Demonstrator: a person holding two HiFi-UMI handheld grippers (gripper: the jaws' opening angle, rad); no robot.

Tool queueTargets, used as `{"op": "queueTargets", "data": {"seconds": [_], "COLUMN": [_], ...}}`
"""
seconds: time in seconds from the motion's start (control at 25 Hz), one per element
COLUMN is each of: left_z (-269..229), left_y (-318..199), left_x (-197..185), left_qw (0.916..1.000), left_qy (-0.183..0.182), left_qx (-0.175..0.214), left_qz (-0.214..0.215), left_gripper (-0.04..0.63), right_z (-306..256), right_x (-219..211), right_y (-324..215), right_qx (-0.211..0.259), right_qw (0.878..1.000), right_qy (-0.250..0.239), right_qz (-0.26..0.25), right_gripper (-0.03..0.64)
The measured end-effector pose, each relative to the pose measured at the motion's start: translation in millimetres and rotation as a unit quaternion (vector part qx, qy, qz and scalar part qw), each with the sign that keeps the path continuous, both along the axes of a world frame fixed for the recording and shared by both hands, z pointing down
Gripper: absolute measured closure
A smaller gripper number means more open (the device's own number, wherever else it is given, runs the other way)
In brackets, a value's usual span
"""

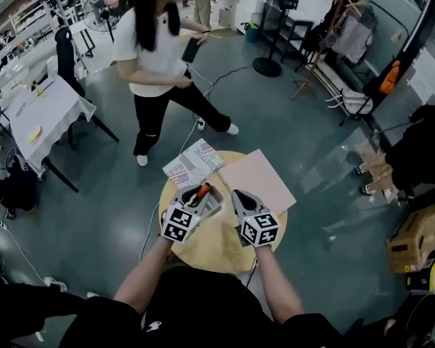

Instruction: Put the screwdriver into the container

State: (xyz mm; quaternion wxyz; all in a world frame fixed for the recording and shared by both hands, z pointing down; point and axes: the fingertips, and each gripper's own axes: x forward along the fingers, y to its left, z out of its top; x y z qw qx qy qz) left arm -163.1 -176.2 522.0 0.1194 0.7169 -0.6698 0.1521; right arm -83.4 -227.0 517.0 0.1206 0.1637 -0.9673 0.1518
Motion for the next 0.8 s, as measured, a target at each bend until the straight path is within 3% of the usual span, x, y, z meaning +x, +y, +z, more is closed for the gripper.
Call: {"op": "queueTargets", "data": {"seconds": [0.36, 0.8], "left_z": [5.9, 13.4], "left_y": [-38.2, -87.2], "left_x": [-52.6, -54.6], "left_qw": [0.999, 0.985], "left_qy": [0.018, 0.102], "left_qx": [0.002, -0.004], "left_qz": [0.042, 0.139], "left_gripper": [0.495, 0.495], "right_z": [12.1, 40.6], "right_x": [-26.9, -23.6], "right_y": [-21.9, -30.1], "right_qx": [-0.013, -0.047], "right_qw": [0.997, 0.98], "right_qy": [0.015, 0.036], "right_qz": [0.069, 0.192], "right_gripper": [0.615, 0.615]}}
